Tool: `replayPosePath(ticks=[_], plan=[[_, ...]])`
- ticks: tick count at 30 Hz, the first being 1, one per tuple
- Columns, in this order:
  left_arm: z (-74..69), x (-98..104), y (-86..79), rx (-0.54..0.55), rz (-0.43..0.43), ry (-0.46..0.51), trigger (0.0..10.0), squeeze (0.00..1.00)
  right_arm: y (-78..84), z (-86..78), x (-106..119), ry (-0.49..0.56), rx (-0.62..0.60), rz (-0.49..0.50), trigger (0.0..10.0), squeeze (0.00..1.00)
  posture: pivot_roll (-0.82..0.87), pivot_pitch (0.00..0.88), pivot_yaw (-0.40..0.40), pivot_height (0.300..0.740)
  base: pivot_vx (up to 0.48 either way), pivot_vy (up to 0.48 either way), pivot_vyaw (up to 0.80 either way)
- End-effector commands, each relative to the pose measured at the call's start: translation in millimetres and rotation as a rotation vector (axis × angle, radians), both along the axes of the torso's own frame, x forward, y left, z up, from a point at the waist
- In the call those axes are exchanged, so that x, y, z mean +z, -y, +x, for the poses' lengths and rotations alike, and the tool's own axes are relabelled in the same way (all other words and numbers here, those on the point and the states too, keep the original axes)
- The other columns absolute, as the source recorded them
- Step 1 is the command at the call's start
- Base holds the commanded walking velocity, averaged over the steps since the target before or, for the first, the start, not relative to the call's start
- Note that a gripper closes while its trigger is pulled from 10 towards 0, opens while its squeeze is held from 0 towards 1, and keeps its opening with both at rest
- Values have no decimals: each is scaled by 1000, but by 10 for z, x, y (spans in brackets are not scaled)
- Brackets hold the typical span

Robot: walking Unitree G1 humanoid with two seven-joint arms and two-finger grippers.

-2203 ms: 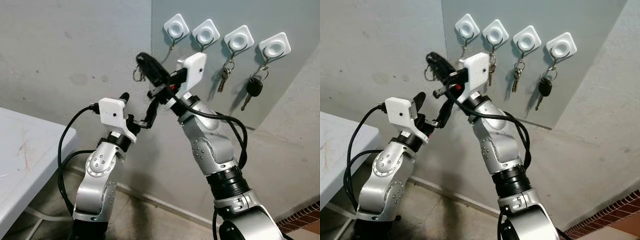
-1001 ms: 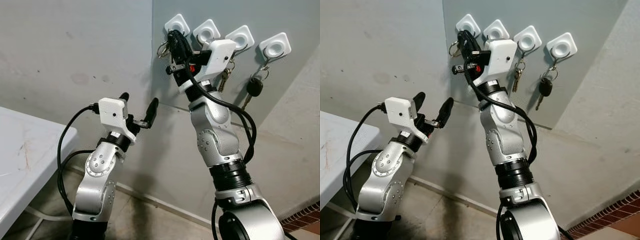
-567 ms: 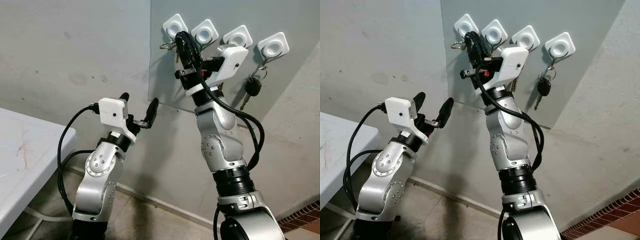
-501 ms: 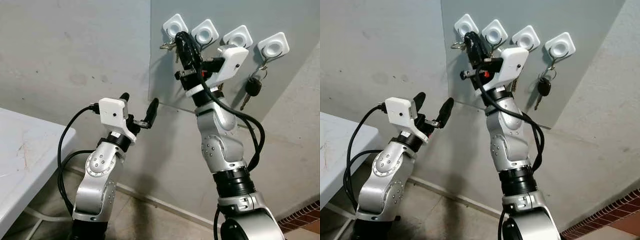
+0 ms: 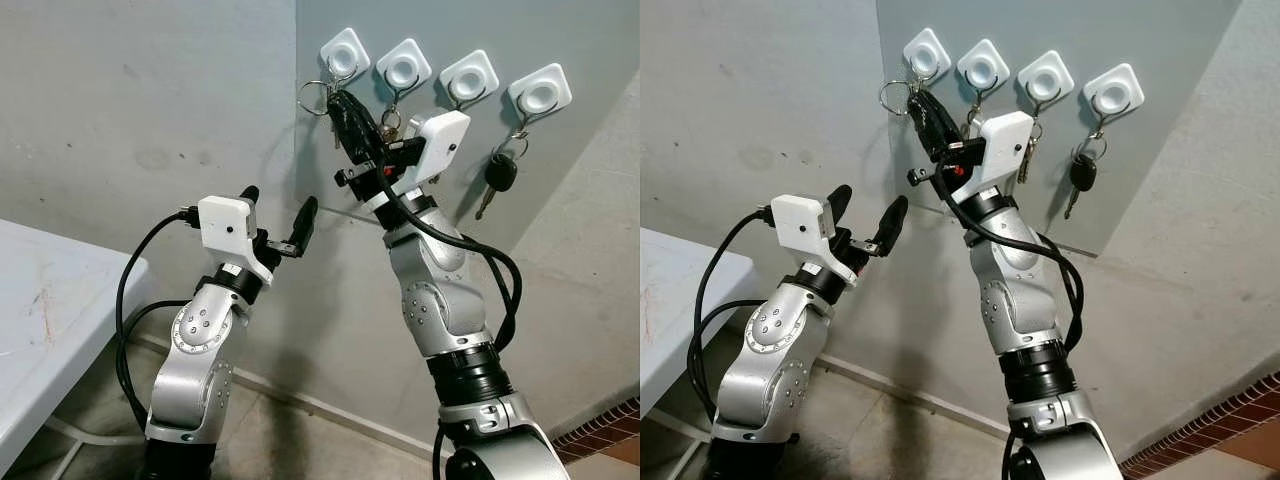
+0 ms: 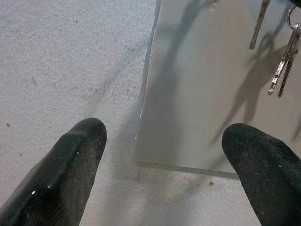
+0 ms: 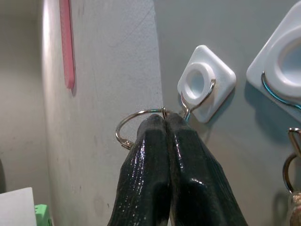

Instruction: Hang keys on a hook

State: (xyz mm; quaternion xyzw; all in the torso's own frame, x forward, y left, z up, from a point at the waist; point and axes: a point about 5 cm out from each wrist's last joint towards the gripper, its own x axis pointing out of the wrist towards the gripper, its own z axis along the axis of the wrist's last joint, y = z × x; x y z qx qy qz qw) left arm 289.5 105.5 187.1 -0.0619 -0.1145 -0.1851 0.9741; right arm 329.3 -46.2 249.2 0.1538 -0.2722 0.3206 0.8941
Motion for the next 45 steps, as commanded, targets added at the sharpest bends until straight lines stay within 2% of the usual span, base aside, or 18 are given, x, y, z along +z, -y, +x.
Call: replayPosePath(ticks=[1,2,3,20,25,27,28,30,31,34,41,42,43,45], plan=[[-16,45,19,-1,11,18,10000,0,-78,-19,-38,-20,33,-20,10000,0,27,12,-41,740,0,0,0],[-16,45,19,-1,12,18,10000,0,-77,-17,-41,-24,34,-18,10000,780,28,12,-41,740,0,0,0],[-15,45,18,0,12,18,10000,0,-75,-16,-44,-28,35,-16,10000,1000,28,12,-41,740,0,0,0],[-11,44,19,7,3,14,10000,0,9,-22,-78,-27,23,-28,10000,1000,16,32,-41,740,0,0,0],[-8,36,17,9,4,11,10000,0,72,-17,-142,-41,-1,-36,10000,1000,14,35,-39,740,0,0,0],[-9,-1,-6,13,7,8,10000,0,141,-29,-263,-54,-30,-70,10000,1000,15,35,-37,740,0,0,0],[-6,-50,-30,23,7,-4,10000,0,189,-40,-371,-68,-44,-99,10000,490,17,33,-35,740,0,0,0],[-2,-92,-50,32,5,-17,10000,0,216,-53,-451,-78,-45,-121,10000,490,17,33,-35,740,0,0,0],[-2,-150,-81,43,-9,-30,10000,0,258,-66,-556,-93,-59,-150,10000,0,14,33,-33,740,0,0,0],[-6,-297,-136,60,-16,-61,10000,0,361,-109,-778,-141,-73,-198,10000,0,10,30,-29,740,0,0,0],[-33,-543,-213,96,14,-75,10000,0,507,-172,-1097,-207,-114,-277,10000,0,5,21,-25,740,0,0,0],[-38,-676,-247,108,33,-104,10000,0,572,-197,-1243,-243,-130,-309,10000,0,2,19,-23,740,0,0,0],[-38,-676,-247,108,33,-104,10000,0,572,-197,-1243,-243,-130,-309,10000,0,2,19,-23,740,0,0,0],[-40,-930,-312,139,34,-170,10000,0,712,-249,-1525,-324,-170,-363,10000,0,6,9,-19,740,0,0,0]])
